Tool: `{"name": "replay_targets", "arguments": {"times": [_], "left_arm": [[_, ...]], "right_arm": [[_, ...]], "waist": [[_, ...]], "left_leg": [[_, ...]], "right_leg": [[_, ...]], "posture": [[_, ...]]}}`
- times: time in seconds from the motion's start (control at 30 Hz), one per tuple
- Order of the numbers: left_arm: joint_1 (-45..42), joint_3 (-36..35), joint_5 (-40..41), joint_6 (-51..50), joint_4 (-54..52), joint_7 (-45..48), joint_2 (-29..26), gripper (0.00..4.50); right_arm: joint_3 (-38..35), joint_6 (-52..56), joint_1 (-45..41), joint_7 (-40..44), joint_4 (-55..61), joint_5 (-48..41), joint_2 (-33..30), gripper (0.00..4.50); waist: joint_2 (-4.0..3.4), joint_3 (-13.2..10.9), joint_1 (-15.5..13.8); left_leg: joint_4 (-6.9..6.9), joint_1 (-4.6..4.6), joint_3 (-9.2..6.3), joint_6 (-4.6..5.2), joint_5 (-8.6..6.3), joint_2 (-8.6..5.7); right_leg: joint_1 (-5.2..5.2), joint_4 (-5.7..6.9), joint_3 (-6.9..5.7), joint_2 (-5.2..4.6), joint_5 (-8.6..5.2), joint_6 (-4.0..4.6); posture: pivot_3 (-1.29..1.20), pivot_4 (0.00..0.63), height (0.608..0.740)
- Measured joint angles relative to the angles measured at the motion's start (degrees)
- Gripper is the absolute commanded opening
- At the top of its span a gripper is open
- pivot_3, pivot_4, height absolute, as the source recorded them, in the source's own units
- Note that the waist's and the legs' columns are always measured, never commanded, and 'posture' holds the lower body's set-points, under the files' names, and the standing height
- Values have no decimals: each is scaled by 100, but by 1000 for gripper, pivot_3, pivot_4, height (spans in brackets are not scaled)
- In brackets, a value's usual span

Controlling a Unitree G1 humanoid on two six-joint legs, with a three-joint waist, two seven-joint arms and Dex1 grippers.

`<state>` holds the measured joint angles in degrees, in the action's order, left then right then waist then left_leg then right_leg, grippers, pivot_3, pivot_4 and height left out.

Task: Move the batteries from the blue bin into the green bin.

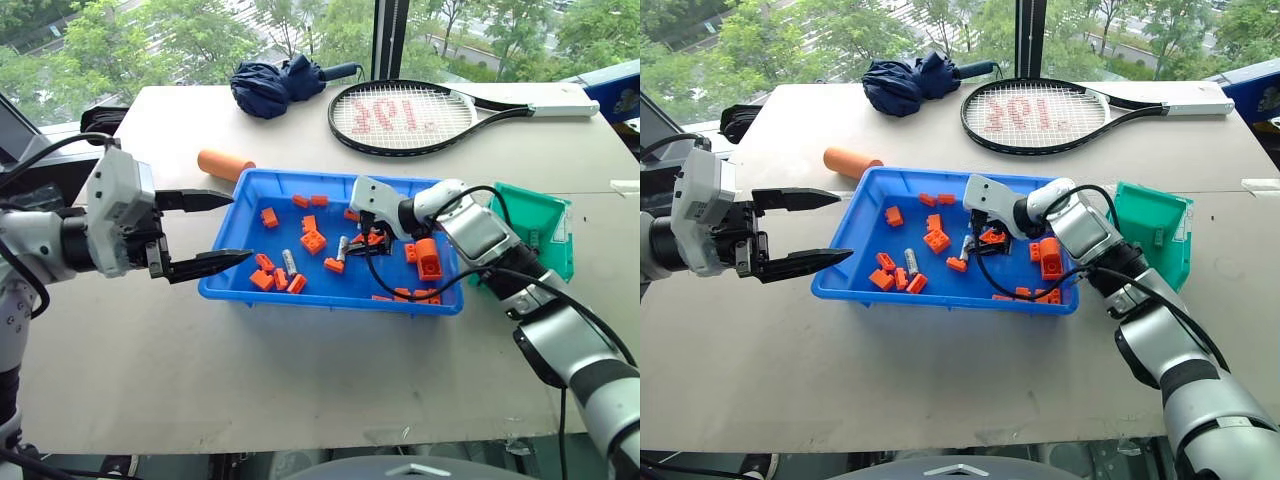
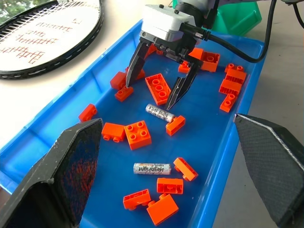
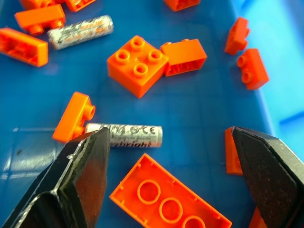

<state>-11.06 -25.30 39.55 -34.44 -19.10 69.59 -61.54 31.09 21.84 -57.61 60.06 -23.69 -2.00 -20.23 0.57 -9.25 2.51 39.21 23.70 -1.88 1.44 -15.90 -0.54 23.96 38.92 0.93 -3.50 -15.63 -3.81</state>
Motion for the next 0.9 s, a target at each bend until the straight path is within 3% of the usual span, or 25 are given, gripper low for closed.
{"name": "replay_targets", "arguments": {"times": [0.37,0.6,0.73,0.9], "left_arm": [[296,-132,-9,17,1,227,-178,4500],[524,-342,-9,19,-32,272,-223,4500],[558,-376,-7,11,-75,254,-225,4500],[555,-376,-4,-5,-119,194,-227,4500]], "right_arm": [[105,-952,-445,593,-1288,615,735,4094],[138,-1136,-557,1140,-1716,803,859,4094],[131,-1117,-590,1274,-1798,856,887,2917],[42,-1128,-594,1301,-1911,886,943,605]], "waist": [[-4,-2,6],[-5,-3,-1],[-5,-3,0],[-5,-3,0]], "left_leg": [[-4,0,0,-6,3,1],[-4,0,-2,-9,4,-1],[-5,-1,-2,-10,4,0],[-6,-1,-3,-12,5,0]], "right_leg": [[4,0,1,0,0,0],[4,1,-1,-4,0,1],[4,1,-1,-3,0,1],[4,2,-1,-4,0,1]], "posture": [[0,150,740],[0,150,740],[0,150,740],[0,150,740]]}}
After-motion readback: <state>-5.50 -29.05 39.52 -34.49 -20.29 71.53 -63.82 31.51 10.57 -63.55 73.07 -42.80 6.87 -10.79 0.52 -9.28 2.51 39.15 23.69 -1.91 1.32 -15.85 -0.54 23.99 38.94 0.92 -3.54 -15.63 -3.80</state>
